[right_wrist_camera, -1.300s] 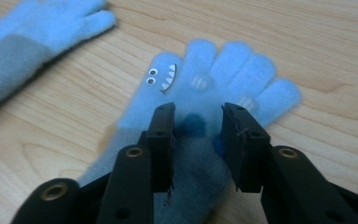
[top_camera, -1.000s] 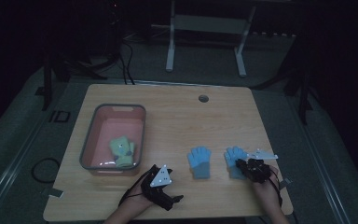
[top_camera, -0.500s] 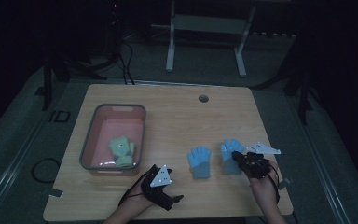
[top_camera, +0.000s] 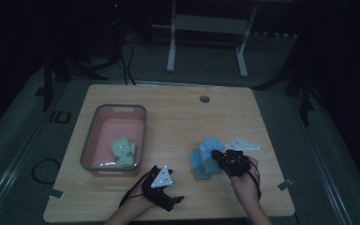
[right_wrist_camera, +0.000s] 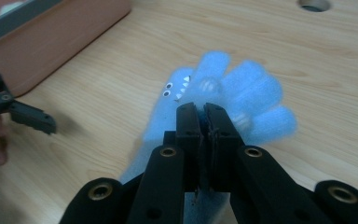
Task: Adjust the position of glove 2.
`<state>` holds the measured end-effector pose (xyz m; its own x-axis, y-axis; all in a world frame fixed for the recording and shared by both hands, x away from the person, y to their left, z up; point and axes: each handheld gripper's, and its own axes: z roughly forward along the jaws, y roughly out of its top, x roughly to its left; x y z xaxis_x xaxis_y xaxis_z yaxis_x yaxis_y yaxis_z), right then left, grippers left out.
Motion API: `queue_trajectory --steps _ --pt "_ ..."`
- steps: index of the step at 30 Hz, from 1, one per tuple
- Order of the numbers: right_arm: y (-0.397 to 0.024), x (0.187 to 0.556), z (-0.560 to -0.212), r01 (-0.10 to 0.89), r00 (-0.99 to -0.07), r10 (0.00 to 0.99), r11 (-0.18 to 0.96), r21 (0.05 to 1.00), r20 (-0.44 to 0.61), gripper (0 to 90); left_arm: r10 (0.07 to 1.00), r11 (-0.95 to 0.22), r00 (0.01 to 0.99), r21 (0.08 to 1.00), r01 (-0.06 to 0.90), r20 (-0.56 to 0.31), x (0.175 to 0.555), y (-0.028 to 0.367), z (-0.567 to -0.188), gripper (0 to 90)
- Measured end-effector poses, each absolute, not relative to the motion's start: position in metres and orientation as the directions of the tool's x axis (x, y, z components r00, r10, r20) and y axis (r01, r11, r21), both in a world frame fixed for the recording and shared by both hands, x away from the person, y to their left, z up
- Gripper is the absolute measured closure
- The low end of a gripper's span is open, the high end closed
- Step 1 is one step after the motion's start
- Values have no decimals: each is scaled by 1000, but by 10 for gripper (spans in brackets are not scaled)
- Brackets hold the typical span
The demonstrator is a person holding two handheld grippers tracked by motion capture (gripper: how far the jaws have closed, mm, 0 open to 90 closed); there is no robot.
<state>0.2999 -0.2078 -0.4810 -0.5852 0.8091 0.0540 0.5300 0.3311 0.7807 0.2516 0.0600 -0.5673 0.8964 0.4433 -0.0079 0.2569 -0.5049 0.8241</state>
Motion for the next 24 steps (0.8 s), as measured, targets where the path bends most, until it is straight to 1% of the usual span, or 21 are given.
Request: queue_trajectory --steps 4,11,24 --pt "-194 301 -488 530 -611 790 357 769 54 852 441 -506 897 825 253 -4 251 60 -567 24" --pt "-185 306 -508 565 -622 779 383 731 72 852 448 -498 894 826 266 -18 252 60 -567 23" --pt "-183 318 -540 612 -604 793 401 682 76 832 445 -501 896 826 257 -9 252 60 -567 23"
